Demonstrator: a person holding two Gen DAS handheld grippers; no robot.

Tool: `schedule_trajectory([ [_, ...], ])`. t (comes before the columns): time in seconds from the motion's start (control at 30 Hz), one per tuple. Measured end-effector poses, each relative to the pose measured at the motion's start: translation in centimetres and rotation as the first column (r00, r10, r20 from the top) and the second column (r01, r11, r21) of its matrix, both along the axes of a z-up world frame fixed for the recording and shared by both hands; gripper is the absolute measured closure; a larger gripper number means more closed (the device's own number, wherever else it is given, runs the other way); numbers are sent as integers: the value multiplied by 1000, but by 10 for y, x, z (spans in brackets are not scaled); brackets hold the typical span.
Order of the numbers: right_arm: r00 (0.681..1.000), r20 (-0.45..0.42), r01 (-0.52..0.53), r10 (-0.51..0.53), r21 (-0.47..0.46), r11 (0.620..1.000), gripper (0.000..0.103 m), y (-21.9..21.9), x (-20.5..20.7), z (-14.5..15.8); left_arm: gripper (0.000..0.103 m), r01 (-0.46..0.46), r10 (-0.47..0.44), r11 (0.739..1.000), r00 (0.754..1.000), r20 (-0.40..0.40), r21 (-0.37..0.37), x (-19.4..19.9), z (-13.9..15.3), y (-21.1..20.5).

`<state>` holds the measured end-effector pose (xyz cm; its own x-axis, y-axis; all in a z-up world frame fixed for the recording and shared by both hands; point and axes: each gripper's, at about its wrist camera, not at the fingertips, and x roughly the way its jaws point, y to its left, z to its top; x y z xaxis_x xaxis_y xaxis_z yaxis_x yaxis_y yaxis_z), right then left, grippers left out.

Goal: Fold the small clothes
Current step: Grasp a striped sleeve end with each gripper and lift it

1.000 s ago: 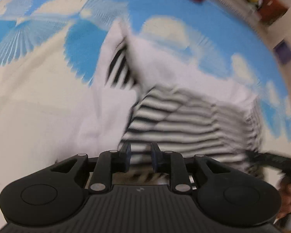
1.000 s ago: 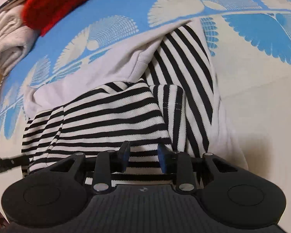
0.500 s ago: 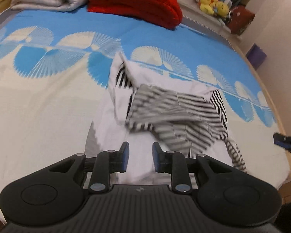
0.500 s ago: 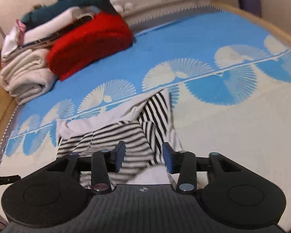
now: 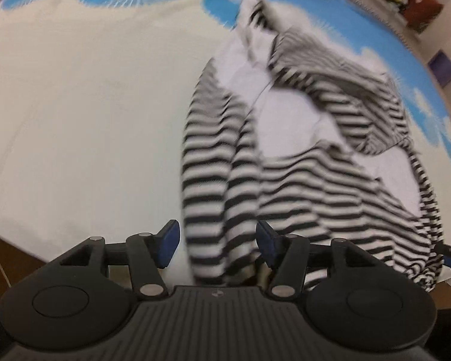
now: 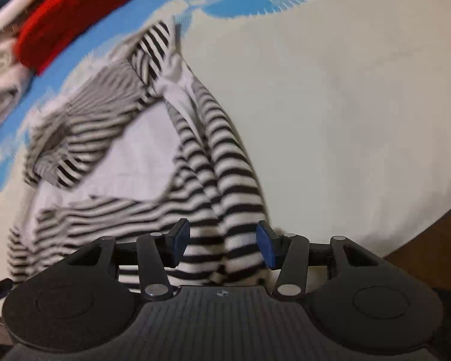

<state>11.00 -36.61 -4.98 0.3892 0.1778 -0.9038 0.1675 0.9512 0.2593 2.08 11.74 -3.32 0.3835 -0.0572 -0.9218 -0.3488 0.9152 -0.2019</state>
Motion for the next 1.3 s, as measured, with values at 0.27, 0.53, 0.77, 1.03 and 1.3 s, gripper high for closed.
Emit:
schedule_trajectory([
  [0.27, 999, -31, -43, 41, -66, 997, 53, 3, -4, -15, 73, -7, 6, 998, 1000, -27, -61, 1, -13, 9],
  [0.53, 993, 84, 70, -78, 89, 994, 96, -20, -8, 15, 97, 1, 6, 995, 998, 70, -104, -8, 5, 6],
  [0.77, 999, -42, 22, -19, 55, 998, 86, -17, -9, -11, 77, -39, 36, 993, 999, -25, -112, -5, -15, 12],
  [1.03, 998, -50, -31, 31, -2, 1000, 71, -6, -12, -15, 75, -3, -1, 996, 999, -42, -90, -1, -22, 7],
  [1.3, 999, -16, -45, 46, 26, 999, 94, -5, -14, -12, 75, -14, 12, 996, 999, -30, -92, -1, -23, 7],
])
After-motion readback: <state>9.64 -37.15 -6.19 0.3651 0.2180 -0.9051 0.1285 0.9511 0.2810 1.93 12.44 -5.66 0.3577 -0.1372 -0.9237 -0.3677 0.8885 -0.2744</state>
